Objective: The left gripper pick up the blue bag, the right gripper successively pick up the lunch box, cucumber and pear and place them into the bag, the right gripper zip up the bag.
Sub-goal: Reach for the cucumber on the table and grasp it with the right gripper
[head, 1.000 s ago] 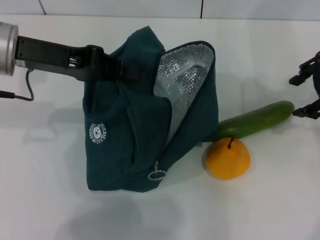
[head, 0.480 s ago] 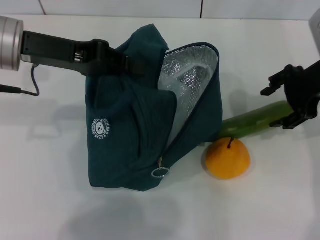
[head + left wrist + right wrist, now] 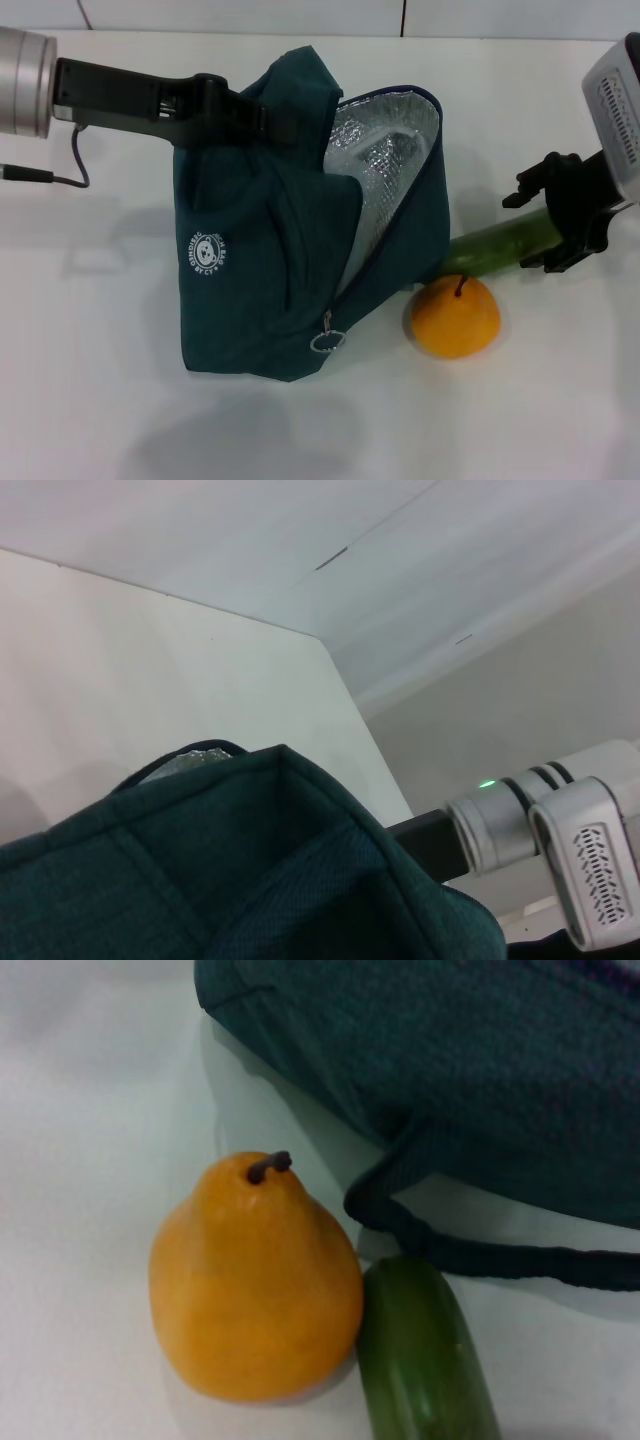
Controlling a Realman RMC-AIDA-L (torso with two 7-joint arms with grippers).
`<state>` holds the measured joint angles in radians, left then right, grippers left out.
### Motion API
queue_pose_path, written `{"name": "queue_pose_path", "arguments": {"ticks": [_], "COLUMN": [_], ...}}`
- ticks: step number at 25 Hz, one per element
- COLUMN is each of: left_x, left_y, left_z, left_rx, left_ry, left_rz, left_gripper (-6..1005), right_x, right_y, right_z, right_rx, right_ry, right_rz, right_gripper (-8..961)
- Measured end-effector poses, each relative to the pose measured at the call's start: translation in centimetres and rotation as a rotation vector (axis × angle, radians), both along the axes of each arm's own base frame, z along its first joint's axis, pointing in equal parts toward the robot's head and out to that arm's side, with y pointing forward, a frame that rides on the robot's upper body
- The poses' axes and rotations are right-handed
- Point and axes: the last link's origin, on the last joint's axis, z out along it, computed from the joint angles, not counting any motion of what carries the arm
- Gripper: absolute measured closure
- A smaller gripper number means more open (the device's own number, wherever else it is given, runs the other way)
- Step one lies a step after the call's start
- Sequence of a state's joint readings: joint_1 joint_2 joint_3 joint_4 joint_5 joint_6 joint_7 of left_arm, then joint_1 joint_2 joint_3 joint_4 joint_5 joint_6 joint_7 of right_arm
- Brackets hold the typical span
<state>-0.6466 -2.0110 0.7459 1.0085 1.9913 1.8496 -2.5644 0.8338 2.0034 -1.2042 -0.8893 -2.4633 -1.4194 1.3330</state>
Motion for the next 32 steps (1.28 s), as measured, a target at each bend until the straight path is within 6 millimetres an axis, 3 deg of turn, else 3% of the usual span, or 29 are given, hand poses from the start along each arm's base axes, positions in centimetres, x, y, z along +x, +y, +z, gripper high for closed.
{"name": "queue_pose_path", "arguments": {"ticks": [32], "left_x": [0.4], "left_y": [0.2], "left_z": [-0.1], "left_rx": [-0.002], "left_ry": [0.001], "left_rz": [-0.014], "left_gripper": [961], "right_x": [0.9], "right_y": [0.4], "right_z": [-2.3], "right_rx": [0.016], "right_ry": [0.022], "right_rz": [-0.035], "right_gripper": [282]}}
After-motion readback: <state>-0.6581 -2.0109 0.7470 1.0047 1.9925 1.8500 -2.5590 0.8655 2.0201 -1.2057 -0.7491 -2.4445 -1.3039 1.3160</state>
